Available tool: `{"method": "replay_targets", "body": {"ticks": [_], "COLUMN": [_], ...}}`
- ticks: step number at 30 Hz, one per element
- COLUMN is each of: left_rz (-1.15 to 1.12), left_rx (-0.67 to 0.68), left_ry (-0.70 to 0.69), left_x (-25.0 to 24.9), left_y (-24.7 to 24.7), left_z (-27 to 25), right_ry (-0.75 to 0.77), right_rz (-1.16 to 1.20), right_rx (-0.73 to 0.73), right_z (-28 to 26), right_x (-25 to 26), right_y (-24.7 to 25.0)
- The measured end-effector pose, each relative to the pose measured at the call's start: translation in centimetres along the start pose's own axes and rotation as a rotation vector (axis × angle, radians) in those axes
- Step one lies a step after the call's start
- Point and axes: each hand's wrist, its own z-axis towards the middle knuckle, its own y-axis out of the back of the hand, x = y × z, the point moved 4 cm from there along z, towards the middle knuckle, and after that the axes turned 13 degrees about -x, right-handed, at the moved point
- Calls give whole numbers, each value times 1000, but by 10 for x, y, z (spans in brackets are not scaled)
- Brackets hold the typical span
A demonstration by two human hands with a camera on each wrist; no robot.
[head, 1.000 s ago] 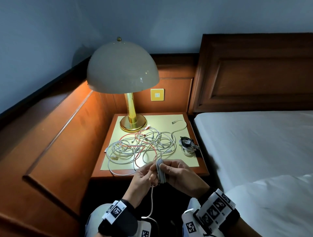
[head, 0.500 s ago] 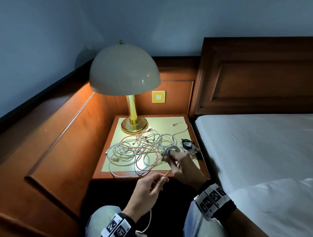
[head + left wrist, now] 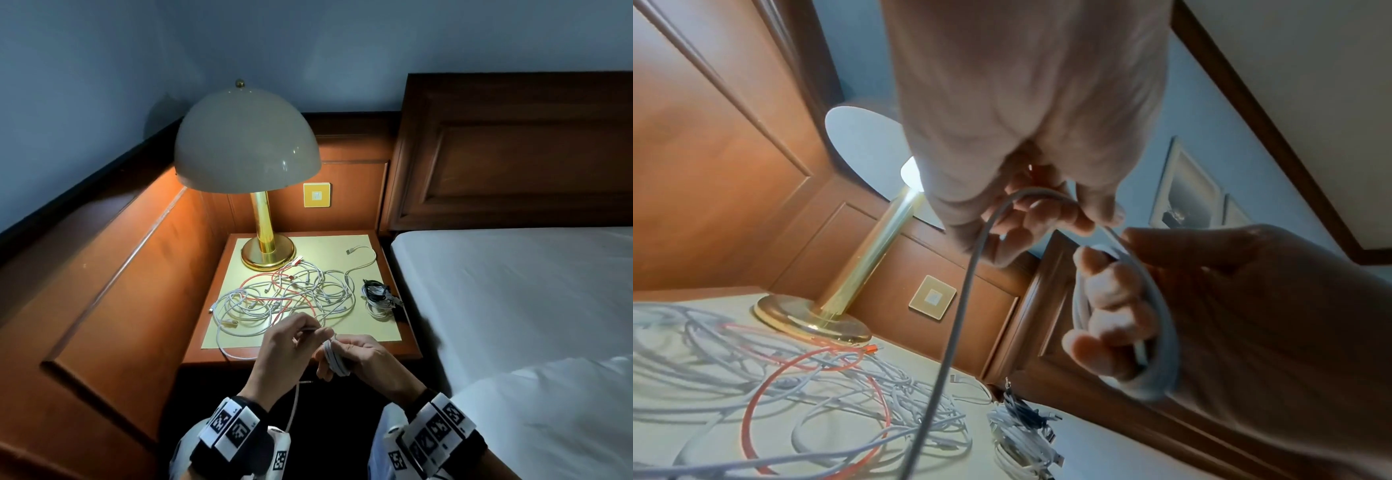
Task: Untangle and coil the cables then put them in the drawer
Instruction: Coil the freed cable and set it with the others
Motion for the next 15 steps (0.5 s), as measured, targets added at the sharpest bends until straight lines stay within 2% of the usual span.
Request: {"method": "replay_targets", "body": {"ticks": [3,5,8,12,15], "left_rz": [-75,-303,-627,-626,-456], "left_rx": [48,103,77,0,47], "left_ry": [131,320,520,573,535], "left_x": [2,1,0,11,12], "left_y": [-4,-12,-21,-27,-28], "left_z": [0,-5,-12,-20,-31], "right_ry": [-63,-77,-62,43,94], "right_rz": [169,264,353,322,311], "right_rx": [19,21,11,-15,-59], "right_z": [-6,-8,-11,-10,-4], "right_x": [2,4,9,25,37], "right_y": [-4,-8,-10,-7,-3]}}
